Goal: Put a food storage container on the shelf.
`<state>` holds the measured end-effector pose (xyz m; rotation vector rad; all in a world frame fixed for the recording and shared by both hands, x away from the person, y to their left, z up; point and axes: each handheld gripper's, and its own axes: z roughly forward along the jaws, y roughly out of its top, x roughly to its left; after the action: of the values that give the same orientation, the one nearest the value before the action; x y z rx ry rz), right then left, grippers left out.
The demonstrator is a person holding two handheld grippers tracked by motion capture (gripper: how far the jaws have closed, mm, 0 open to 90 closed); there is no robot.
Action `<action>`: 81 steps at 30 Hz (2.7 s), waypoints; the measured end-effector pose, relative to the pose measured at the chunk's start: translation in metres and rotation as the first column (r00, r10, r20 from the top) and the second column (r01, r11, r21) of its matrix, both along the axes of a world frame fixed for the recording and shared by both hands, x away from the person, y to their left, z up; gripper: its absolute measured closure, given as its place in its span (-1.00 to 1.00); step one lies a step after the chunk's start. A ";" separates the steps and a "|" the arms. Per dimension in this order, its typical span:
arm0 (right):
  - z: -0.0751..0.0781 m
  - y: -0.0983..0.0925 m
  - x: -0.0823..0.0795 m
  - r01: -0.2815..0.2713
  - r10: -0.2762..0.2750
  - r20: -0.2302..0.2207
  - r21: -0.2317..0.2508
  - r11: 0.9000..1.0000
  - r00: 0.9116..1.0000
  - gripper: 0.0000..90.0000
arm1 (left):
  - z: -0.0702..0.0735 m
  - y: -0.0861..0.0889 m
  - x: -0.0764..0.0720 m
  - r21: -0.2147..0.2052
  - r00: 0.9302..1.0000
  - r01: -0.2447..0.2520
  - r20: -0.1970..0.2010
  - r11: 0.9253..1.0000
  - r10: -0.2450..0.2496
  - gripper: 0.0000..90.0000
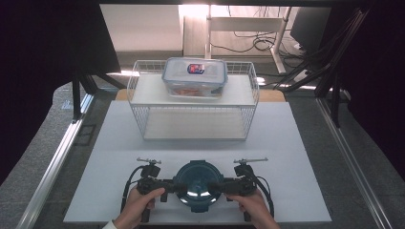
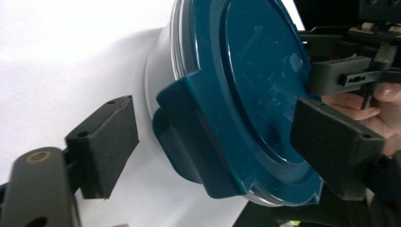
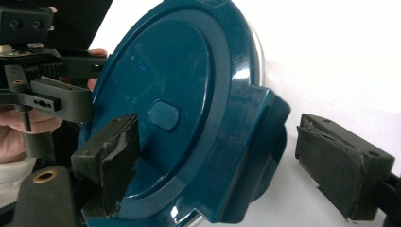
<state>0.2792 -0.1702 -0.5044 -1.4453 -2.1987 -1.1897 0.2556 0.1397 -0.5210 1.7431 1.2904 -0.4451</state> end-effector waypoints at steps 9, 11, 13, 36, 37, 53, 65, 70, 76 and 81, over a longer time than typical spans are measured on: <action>-0.004 -0.001 0.002 0.016 -0.011 -0.094 0.063 0.998 0.996 -0.46 | -0.002 -0.001 -0.002 -0.045 0.998 -0.020 -0.059 0.999 0.018 -0.37; -0.003 -0.001 0.002 0.030 -0.023 -0.100 0.069 0.997 0.995 -0.42 | -0.002 -0.001 -0.001 -0.041 0.998 -0.018 -0.065 0.999 0.015 -0.36; -0.003 -0.003 0.002 0.045 -0.037 -0.103 0.078 0.996 0.994 -0.38 | 0.000 -0.001 -0.002 -0.037 0.998 -0.020 -0.066 0.999 0.017 -0.33; 0.018 0.000 -0.006 0.032 -0.033 0.019 0.052 0.998 0.999 -0.21 | 0.025 0.001 -0.006 0.008 0.997 -0.077 0.032 0.997 0.077 -0.12; 0.018 0.000 -0.006 0.035 -0.036 0.024 0.053 0.998 0.999 -0.21 | 0.025 0.001 -0.006 0.007 0.997 -0.077 0.033 0.997 0.076 -0.12; 0.043 0.003 -0.003 0.002 -0.007 0.136 0.035 0.999 0.991 -0.22 | 0.046 0.003 -0.006 0.004 0.991 -0.071 0.112 0.997 0.070 -0.13; 0.052 0.006 0.007 -0.026 0.021 0.174 0.027 0.999 0.984 -0.21 | 0.051 0.004 0.000 0.008 0.988 -0.077 0.132 0.997 0.075 -0.13; 0.056 0.007 0.008 -0.028 0.023 0.190 0.021 0.999 0.981 -0.21 | 0.055 0.005 0.001 0.011 0.986 -0.070 0.150 0.998 0.067 -0.13; 0.059 0.008 0.004 -0.021 0.017 0.199 0.022 1.000 0.980 -0.21 | 0.058 0.006 -0.002 0.010 0.985 -0.065 0.162 0.998 0.063 -0.14; 0.066 0.007 0.003 -0.027 0.021 0.225 0.023 0.999 0.974 -0.21 | 0.065 0.006 -0.003 0.010 0.982 -0.068 0.177 0.998 0.065 -0.13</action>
<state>0.2826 -0.1629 -0.4380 -1.3272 -2.3277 -1.4313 0.2523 0.1453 -0.4560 1.7061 1.2243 -0.2368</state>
